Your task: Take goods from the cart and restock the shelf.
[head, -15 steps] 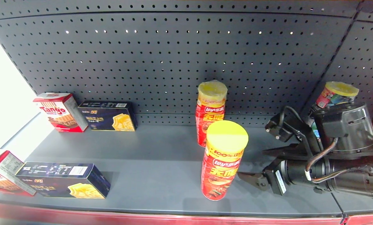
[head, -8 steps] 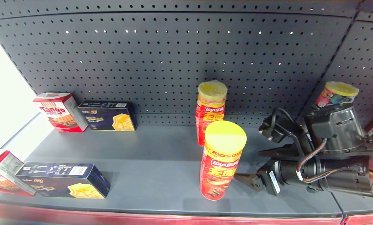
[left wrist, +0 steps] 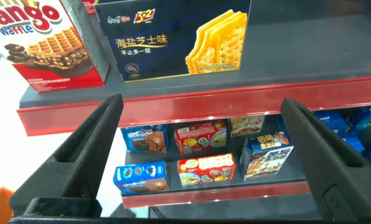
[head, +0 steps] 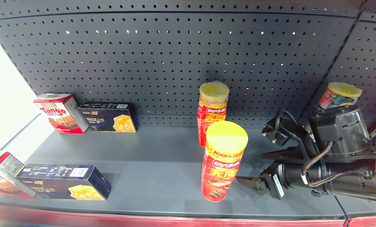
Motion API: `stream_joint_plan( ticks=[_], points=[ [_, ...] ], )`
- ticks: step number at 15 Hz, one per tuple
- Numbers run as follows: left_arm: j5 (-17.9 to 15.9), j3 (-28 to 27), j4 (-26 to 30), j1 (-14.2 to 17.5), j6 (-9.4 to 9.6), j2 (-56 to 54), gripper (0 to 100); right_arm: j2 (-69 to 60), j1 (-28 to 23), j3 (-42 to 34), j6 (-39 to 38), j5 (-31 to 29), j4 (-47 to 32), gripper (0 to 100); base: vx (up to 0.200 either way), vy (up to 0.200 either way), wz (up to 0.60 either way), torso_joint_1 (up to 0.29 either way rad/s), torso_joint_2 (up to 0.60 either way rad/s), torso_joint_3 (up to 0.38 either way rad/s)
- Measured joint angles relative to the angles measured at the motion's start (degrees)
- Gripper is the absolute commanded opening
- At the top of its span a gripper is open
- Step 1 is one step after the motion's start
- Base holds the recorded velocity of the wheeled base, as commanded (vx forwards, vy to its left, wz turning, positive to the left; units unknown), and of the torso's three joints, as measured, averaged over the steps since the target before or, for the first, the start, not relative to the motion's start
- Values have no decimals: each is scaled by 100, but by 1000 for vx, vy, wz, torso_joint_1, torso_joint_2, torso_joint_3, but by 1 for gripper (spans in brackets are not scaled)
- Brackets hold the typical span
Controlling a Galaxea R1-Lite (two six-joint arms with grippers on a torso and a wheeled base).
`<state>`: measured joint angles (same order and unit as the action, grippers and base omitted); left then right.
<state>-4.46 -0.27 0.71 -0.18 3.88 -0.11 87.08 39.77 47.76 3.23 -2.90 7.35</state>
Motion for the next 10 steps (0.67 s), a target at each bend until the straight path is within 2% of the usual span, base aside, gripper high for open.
stream_joint_plan(
  ticks=[10],
  points=[
    [0,0,0,0,0,1,100,27,166,20,-1,9,0,100,0,0,0,0,0,0]
  ],
)
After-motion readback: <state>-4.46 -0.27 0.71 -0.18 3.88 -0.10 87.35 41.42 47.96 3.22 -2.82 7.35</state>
